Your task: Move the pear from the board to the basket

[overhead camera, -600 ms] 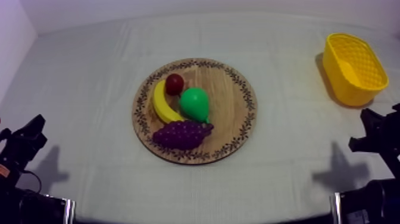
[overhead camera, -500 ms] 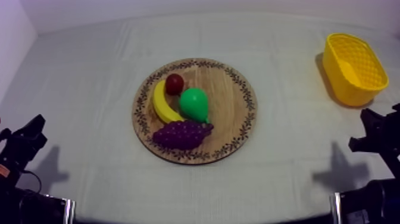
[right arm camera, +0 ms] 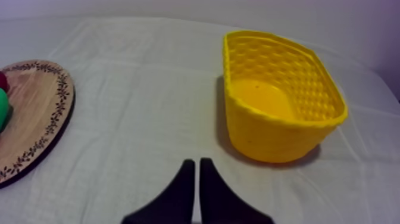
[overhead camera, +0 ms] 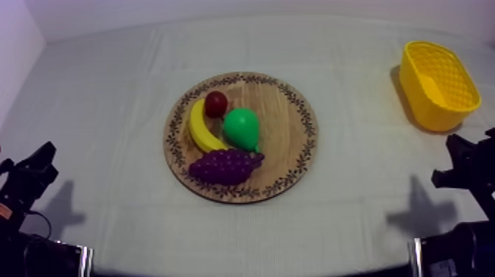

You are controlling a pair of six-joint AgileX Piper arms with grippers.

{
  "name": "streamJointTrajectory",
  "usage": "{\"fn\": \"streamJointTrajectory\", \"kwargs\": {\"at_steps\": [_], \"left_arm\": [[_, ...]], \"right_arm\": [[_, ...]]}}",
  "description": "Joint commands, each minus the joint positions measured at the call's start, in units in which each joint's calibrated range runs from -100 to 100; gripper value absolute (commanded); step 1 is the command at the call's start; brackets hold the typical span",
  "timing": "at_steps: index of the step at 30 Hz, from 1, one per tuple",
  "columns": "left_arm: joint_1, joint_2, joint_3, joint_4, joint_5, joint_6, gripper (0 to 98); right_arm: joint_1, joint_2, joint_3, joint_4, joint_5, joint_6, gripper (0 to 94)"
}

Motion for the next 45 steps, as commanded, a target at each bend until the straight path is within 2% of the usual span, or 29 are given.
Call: {"fn": "streamJointTrajectory", "kwargs": {"at_steps": [1, 32, 45], "left_arm": [[0.01, 0.00, 0.02, -0.02, 0.01, 0.01, 0.1], [0.01, 0.00, 0.02, -0.02, 0.01, 0.01, 0.1], [0.01, 0.00, 0.02, -0.02, 0.01, 0.01, 0.1]], "right_arm": [[-0.01, -0.01, 0.01, 0.02, 0.04, 0.02, 0.4], [0.10, -0.01, 0.01, 0.11, 0.47, -0.12, 0.5], [0.29, -0.01, -2.51, 2.91, 5.50, -4.80, 0.7]]}}
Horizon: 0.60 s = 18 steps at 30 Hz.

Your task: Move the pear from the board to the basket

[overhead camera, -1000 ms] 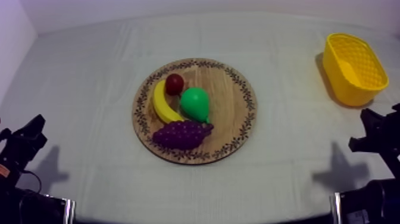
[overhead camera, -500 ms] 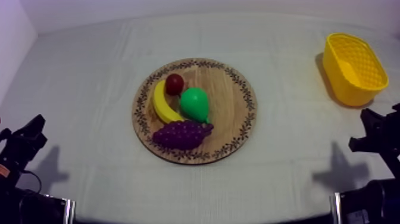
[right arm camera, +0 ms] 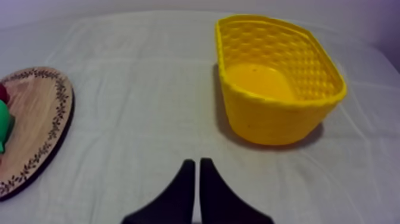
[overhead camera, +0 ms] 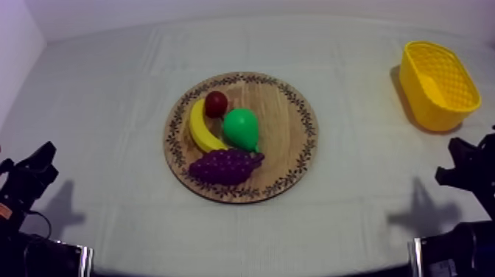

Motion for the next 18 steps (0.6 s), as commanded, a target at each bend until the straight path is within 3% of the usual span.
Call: {"fn": "streamJointTrajectory", "kwargs": {"at_steps": [1, 10, 18], "left_arm": [[0.01, 0.00, 0.02, -0.02, 0.01, 0.01, 0.1], [0.01, 0.00, 0.02, -0.02, 0.01, -0.03, 0.1], [0.01, 0.00, 0.02, -0.02, 0.01, 0.00, 0.1]], "right_arm": [[0.23, 0.12, -0.89, 0.13, -0.25, -0.24, 0.7], [-0.85, 13.53, -18.05, -3.13, 1.38, 0.24, 0.7], [-7.76, 31.15, -41.77, -7.01, 9.45, 1.24, 0.7]]}}
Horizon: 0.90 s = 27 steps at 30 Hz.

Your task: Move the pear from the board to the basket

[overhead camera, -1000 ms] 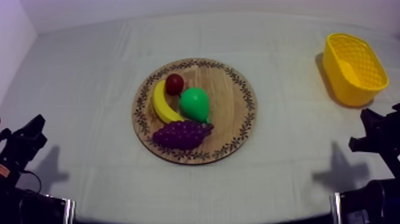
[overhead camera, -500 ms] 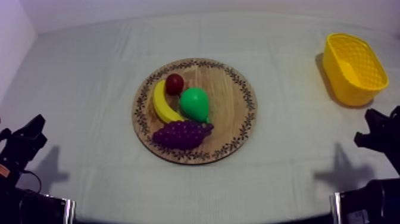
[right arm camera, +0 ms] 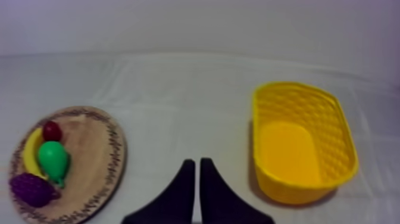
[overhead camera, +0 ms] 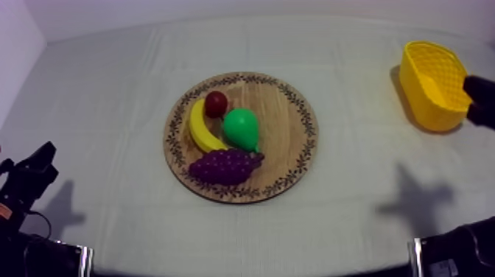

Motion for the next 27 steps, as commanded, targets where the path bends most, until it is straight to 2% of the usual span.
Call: {"fn": "streamJointTrajectory", "kwargs": {"at_steps": [1, 9, 18, 24, 27], "left_arm": [[0.01, 0.00, 0.02, -0.02, 0.01, 0.02, 0.1], [0.01, 0.00, 0.02, -0.02, 0.01, 0.02, 0.1], [0.01, 0.00, 0.02, -0.02, 0.01, 0.04, 0.1], [0.01, 0.00, 0.02, -0.02, 0.01, 0.04, 0.1], [0.01, 0.00, 0.02, -0.02, 0.01, 0.04, 0.1]], "right_arm": [[-3.44, 8.97, -13.34, -0.81, 3.82, -0.41, 0.7], [-11.71, 25.37, -28.93, -3.20, 11.71, -3.19, 0.7], [-19.32, 36.45, -37.54, -6.20, 21.61, -5.45, 1.8], [-23.08, 40.43, -36.53, -6.61, 25.36, -6.51, 15.5], [-24.57, 41.99, -34.64, -6.27, 25.52, -6.67, 27.9]]}}
